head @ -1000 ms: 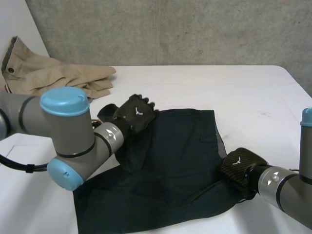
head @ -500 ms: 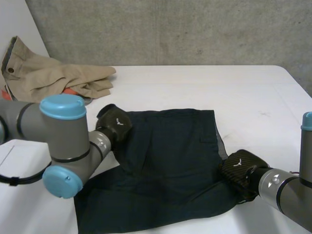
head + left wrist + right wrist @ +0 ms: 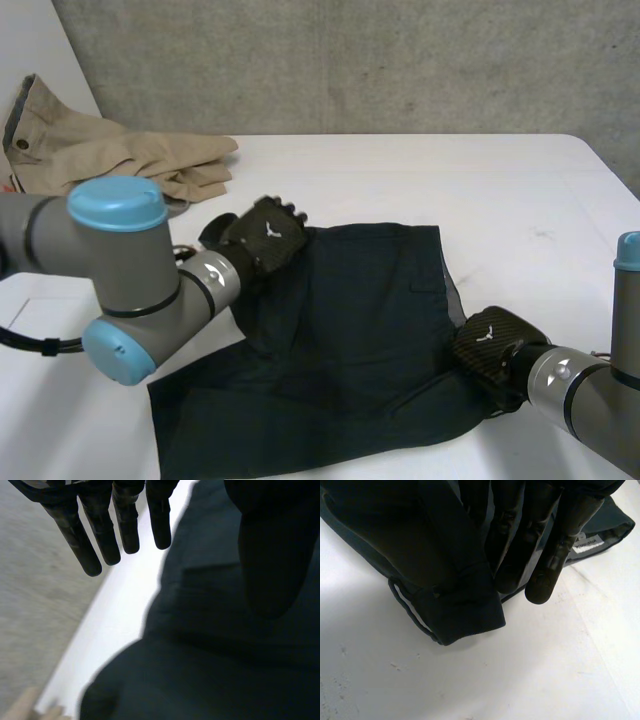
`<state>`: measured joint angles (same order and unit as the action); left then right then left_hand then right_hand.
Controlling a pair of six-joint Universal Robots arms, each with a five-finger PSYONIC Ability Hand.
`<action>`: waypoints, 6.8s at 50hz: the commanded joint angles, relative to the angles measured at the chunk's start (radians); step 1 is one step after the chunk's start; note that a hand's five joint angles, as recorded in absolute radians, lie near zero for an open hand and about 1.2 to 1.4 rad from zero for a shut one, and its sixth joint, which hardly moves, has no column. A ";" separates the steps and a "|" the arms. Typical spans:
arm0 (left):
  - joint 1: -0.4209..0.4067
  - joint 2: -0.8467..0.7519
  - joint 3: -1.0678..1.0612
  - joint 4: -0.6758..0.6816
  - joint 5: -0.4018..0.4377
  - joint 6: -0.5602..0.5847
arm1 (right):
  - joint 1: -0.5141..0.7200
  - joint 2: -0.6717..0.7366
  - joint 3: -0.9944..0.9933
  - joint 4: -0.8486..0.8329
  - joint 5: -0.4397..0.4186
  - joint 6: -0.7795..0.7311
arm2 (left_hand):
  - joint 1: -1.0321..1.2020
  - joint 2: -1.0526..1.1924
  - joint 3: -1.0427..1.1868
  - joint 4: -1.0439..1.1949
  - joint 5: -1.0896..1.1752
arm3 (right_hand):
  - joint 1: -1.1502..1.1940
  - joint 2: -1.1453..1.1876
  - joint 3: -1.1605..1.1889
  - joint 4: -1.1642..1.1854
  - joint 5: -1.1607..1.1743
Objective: Fold the laundry.
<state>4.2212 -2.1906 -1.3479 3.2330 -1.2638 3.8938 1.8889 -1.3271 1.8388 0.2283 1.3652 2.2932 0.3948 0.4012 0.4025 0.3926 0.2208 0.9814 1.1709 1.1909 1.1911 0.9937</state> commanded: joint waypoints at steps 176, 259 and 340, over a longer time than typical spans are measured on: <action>-0.010 0.210 -0.306 0.386 -0.373 -0.185 | 0.049 0.385 -0.397 -0.294 0.037 0.466 | -0.214 -0.220 -0.221 -0.211 -0.214 | -0.377 -0.567 -0.587 -0.587 -0.564; -0.227 -0.084 0.136 -0.017 -0.385 -0.470 | 0.101 0.420 -0.642 -0.057 -0.080 0.700 | -0.175 -0.182 -0.183 -0.173 -0.176 | -0.807 -0.996 -1.016 -1.017 -0.994; -0.043 0.400 0.018 -0.317 0.210 -0.478 | 0.139 0.430 -0.334 -0.558 0.057 0.927 | -0.199 -0.205 -0.207 -0.197 -0.199 | 0.415 0.225 0.205 0.205 0.228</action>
<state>4.1787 -1.7907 -1.3287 2.9162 -1.0539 3.4156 2.0364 -0.9234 1.5864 -0.3040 1.3908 3.2157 0.1977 0.2027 0.2101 0.2065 0.0446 0.7895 1.0006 0.9234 0.9604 0.7205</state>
